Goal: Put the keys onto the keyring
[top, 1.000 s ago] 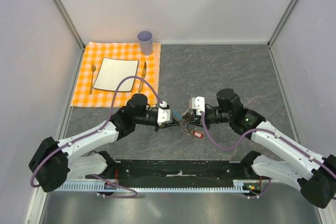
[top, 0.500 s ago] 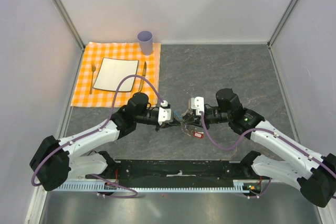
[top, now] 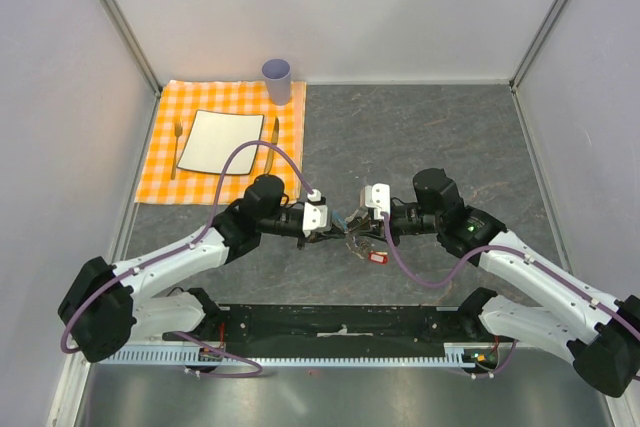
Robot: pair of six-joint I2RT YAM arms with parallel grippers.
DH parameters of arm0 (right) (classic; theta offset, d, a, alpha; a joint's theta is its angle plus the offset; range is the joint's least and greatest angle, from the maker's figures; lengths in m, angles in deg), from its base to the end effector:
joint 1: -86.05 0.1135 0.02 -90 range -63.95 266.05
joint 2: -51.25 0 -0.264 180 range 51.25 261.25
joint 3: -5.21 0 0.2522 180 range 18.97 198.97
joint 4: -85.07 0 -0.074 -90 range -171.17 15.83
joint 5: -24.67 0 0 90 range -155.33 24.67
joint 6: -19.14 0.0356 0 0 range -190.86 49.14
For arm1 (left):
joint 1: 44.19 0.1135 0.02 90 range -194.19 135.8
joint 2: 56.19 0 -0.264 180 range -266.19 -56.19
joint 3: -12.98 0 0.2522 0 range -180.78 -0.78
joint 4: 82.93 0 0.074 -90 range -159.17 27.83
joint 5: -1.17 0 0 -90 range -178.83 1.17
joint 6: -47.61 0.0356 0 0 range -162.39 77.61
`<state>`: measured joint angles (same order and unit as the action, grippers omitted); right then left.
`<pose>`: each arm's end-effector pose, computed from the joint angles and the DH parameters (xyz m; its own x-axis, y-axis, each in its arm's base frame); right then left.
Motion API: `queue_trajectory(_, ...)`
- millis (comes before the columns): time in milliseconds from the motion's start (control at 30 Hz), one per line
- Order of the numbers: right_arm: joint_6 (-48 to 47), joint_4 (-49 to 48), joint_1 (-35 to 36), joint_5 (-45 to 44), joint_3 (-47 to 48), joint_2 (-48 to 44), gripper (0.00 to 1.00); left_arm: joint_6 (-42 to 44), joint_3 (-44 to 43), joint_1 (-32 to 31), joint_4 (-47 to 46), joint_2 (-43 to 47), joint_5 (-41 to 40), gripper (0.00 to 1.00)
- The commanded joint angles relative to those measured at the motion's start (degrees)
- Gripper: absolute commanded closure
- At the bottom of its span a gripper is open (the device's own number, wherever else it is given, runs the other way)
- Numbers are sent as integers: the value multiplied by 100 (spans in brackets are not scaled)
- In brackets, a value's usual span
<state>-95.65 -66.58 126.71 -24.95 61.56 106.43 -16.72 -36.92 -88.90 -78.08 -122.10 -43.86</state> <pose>0.1453 0.1552 0.2892 0.0768 -0.3550 -0.9317 -0.9928 0.0589 -0.1043 0.1581 -0.1919 0.2496 0.1908 0.2423 -0.9512 0.9812 -0.0741 0.1780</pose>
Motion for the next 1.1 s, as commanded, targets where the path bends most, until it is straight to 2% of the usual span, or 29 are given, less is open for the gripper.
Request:
queue_trajectory(0, -96, -70, 12, -39, 250, -86, 100, 61, -253, 6, -32, -27, -6, 98)
queue_trajectory(400, -104, -70, 12, -118, 232, -104, 100, 34, -253, 15, -23, -80, -252, 98)
queue_trajectory(1067, -122, -79, 20, -233, 241, -148, 100, 35, -280, 6, 12, -115, -164, 98)
